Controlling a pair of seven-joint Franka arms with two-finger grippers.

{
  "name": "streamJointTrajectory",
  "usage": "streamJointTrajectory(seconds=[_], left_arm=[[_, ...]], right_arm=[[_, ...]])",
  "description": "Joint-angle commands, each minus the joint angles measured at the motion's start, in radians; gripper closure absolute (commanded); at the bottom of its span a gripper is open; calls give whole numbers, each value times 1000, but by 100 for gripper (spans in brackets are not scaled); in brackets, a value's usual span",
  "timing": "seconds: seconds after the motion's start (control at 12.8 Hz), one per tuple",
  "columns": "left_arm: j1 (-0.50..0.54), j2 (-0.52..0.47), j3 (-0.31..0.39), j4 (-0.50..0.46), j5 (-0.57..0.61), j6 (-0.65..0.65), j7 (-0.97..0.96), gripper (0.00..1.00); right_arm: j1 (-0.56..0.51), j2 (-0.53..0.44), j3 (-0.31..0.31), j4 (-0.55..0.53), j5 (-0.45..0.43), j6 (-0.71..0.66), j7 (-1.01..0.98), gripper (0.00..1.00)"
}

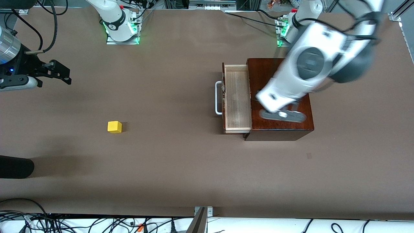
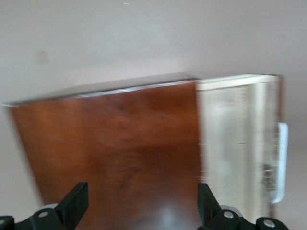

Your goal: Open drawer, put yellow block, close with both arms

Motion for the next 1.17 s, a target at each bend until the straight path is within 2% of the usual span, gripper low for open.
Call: streamJointTrajectory(seconds=[0.0,0.23,0.31,0.39,0.47,0.55,0.7,0.94,1.09], left_arm=[[117,-52,-14,-15,-33,-66,165,0],[210,-105,-11,-15,-33,-110,268,0],[236,-119,-5,-15,-36,-113,294,0],[220,-163,30,-31,-48,-112,314,0],[168,-190,103,-42,-49,-112,314,0],[124,-218,183,-50,-54,-110,314,0],[65,-287,281,-117,-57,-87,305,0],[42,-433,378,-304,-134,38,302,0],[43,-478,385,-355,-132,71,307,0]], right_arm=[[-4,29,7,16,-9,29,-1,0],[-10,53,7,13,-3,31,2,0],[-8,100,7,16,-3,32,-3,0],[5,166,7,17,-26,32,-4,0],[12,232,12,20,-72,25,-3,0],[6,239,10,16,-71,52,-7,0],[13,236,13,-10,-66,72,3,0],[13,205,15,-157,-54,225,9,0],[12,201,15,-257,-47,343,9,0]])
